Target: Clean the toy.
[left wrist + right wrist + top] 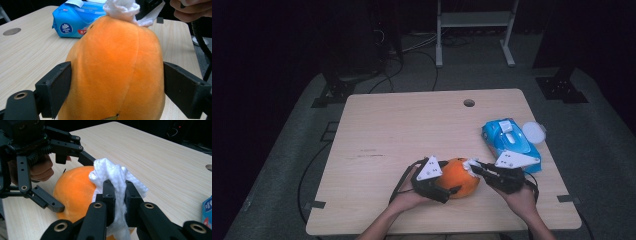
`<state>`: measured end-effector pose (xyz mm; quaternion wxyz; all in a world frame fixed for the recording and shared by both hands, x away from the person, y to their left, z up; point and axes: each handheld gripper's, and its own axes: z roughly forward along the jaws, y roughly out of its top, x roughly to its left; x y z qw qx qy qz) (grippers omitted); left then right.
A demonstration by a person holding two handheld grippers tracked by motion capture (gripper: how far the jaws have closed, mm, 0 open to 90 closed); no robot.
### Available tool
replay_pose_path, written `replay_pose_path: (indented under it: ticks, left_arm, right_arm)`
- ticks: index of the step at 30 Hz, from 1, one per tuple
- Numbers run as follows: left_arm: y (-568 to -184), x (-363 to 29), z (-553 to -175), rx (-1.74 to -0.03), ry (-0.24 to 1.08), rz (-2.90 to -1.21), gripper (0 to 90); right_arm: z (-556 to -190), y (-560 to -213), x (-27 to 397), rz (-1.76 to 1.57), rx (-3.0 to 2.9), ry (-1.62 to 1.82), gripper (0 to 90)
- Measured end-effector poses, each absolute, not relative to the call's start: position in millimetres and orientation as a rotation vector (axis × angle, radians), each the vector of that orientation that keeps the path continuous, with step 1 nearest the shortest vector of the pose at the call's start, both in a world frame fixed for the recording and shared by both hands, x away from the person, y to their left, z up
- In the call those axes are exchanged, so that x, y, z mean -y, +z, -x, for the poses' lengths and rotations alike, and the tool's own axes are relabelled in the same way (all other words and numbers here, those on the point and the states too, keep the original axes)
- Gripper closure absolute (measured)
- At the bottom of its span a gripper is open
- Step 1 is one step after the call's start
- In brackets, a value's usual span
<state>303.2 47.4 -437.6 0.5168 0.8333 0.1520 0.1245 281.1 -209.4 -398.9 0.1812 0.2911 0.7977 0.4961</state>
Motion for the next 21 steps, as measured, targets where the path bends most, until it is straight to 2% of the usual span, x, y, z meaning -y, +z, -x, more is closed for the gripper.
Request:
replay_pose_path:
  ticks: [3, 5, 8, 11, 14, 17, 20, 21]
  left_arm:
    - [-439.4, -45.0, -301.7, -0.385, 0.333, -1.999, 20.8]
    - [-439.4, -43.0, -301.8, -0.395, 0.335, -1.995, 21.0]
    - [-437.9, -43.4, -302.4, -0.39, 0.322, -1.996, 13.5]
    - [-438.4, -50.8, -306.2, -0.383, 0.275, -1.974, 6.0]
    - [-442.5, -54.9, -310.6, -0.384, 0.243, -1.974, 4.6]
    - [-444.7, -50.4, -309.3, -0.36, 0.264, -1.995, 8.3]
    - [-444.1, -49.5, -306.5, -0.362, 0.305, -1.976, 25.5]
    - [-444.2, -49.1, -305.8, -0.365, 0.312, -1.975, 26.5]
  right_arm:
    - [-276.4, -396.7, 202.0, -0.804, -2.25, 1.414, 81.1]
    - [-270.6, -393.4, 193.7, -0.77, -2.277, 1.46, 81.1]
    - [-264.4, -392.3, 180.1, -0.698, -2.299, 1.406, 81.1]
    - [-271.0, -394.8, 186.2, -0.737, -2.304, 1.429, 81.1]
    - [-273.1, -395.7, 192.4, -0.763, -2.29, 1.439, 81.1]
    - [-274.8, -396.4, 193.6, -0.765, -2.285, 1.44, 81.1]
    - [-281.9, -398.4, 205.3, -0.819, -2.229, 1.389, 81.1]
    - [-283.3, -399.0, 208.2, -0.835, -2.22, 1.382, 81.2]
